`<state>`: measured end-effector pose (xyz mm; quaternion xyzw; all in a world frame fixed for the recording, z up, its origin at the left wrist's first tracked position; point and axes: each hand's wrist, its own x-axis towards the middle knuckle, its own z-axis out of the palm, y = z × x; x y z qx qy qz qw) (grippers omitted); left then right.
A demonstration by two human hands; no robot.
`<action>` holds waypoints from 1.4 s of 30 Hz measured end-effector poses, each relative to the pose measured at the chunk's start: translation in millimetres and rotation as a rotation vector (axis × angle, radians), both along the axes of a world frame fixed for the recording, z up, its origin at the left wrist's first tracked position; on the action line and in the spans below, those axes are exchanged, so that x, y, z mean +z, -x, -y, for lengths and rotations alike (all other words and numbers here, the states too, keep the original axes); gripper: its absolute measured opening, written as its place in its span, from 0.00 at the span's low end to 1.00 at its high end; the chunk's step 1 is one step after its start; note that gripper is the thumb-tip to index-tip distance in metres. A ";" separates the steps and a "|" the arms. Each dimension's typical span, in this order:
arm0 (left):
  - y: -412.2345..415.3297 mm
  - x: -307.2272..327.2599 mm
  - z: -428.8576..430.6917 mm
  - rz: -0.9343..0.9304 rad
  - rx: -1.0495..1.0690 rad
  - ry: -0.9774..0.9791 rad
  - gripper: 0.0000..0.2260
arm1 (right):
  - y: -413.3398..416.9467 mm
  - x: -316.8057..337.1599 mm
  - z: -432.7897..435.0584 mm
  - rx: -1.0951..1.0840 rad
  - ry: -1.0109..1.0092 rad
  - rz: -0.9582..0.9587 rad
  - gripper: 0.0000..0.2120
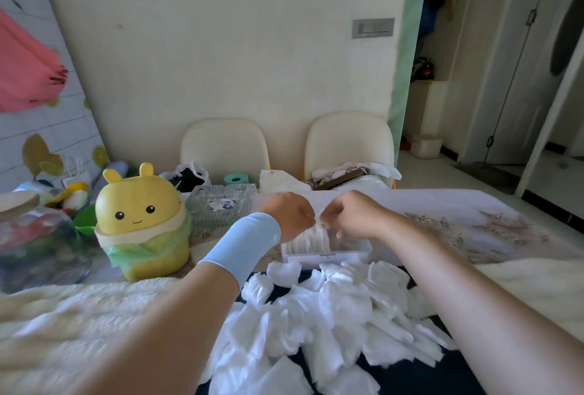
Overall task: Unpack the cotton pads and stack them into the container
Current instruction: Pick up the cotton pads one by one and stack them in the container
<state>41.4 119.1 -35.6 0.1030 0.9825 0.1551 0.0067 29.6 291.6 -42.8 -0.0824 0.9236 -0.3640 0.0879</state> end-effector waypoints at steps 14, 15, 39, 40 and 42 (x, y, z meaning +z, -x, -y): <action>-72.7 -10.1 5.0 0.072 0.007 -0.153 0.13 | -63.2 -11.1 21.6 0.022 -0.461 -0.164 0.10; -74.4 -12.9 7.0 0.065 0.039 -0.230 0.12 | -65.7 -10.5 17.3 0.003 -0.370 -0.217 0.14; -107.1 -33.2 -1.0 0.086 0.079 -1.016 0.11 | -100.1 -17.0 -21.1 0.016 0.722 0.179 0.06; -106.7 -34.4 -1.3 0.087 0.071 -1.013 0.10 | -100.2 -16.3 -23.0 0.016 0.721 0.200 0.07; -106.2 -36.1 -2.3 0.086 0.048 -0.988 0.12 | -101.7 -14.5 -25.1 0.025 0.732 0.232 0.08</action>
